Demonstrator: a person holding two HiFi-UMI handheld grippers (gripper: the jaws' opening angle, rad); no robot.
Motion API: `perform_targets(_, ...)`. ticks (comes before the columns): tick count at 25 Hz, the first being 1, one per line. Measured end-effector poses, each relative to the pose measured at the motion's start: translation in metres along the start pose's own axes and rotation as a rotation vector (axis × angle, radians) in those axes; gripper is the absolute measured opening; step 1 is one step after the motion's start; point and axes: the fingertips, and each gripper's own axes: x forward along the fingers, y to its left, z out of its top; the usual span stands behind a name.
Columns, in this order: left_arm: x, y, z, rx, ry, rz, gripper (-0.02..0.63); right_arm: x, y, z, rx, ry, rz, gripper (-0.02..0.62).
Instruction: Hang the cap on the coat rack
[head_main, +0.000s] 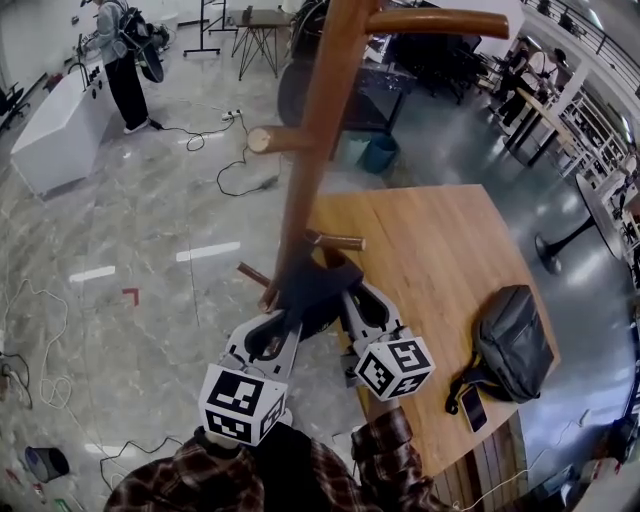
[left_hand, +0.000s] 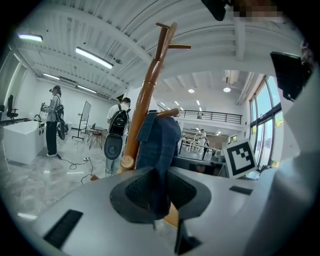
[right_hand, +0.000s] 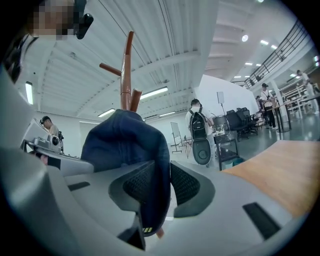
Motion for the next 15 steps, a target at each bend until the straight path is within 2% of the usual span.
perform_targets(4, -0.006, -0.011, 0.004, 0.009, -0.005, -0.038, 0.099, -0.008, 0.004, 0.007, -0.016, -0.007, 0.000, 0.115)
perform_targets(10, -0.023, -0.018, 0.025, 0.052, -0.059, -0.036, 0.101, -0.020, 0.012, 0.018, -0.032, -0.026, -0.008, 0.120)
perform_targets(15, -0.036, -0.029, 0.051, 0.078, -0.109, -0.067, 0.100, -0.035, 0.024, 0.036, -0.046, -0.054, -0.018, 0.120)
